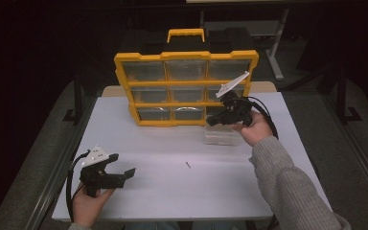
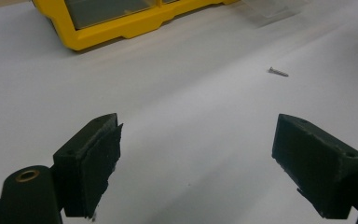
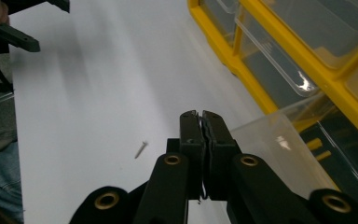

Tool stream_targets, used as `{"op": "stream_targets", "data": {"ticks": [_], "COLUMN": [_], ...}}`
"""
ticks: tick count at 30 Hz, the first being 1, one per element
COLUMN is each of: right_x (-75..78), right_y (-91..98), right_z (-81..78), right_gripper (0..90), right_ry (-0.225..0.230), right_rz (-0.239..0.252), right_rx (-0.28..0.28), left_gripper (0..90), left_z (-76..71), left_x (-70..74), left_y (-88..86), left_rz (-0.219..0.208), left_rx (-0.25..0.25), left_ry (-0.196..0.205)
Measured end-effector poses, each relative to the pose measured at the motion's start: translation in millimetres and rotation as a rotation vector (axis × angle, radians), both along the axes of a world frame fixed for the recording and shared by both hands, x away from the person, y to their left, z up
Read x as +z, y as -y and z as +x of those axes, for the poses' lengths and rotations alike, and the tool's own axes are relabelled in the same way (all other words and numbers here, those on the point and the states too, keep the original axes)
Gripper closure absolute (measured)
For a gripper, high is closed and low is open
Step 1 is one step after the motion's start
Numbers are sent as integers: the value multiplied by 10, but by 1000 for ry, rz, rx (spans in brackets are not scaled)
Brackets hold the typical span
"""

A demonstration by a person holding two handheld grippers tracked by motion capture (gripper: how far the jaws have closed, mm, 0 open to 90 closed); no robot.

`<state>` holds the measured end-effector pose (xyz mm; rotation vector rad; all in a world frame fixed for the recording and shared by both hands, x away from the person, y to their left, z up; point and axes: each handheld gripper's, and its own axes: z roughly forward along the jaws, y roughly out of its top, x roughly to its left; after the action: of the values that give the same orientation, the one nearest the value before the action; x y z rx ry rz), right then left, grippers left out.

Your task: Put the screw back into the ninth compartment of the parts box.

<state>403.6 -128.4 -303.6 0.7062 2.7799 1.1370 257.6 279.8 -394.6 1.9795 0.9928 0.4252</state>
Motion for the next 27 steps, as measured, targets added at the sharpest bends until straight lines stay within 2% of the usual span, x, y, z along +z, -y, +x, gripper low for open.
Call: {"op": "stream_targets", "data": {"ticks": [2,4,6,14,22,27], "right_x": [-14,-54,-76,-213,-414,-473], "right_y": [36,72,89,156,254,270], "right_z": [20,68,84,174,253,270], "right_gripper": [868,867,867,865,862,859], "right_ry": [-34,-15,-40,-52,-87,-109], "right_rz": [5,-19,-18,-46,-49,-47], "right_rx": [-36,-33,-58,-98,-131,-140], "left_gripper": [149,149,149,149,149,149], "left_z": [0,2,2,1,2,5], "left_x": [0,0,0,0,-3,-6], "left_y": [-1,-5,-5,-4,-5,-9], "left_rz": [-1,1,1,1,-1,3], "left_rx": [0,-1,0,-1,1,1], "left_ry": [0,-1,-2,-1,-5,-7]}}
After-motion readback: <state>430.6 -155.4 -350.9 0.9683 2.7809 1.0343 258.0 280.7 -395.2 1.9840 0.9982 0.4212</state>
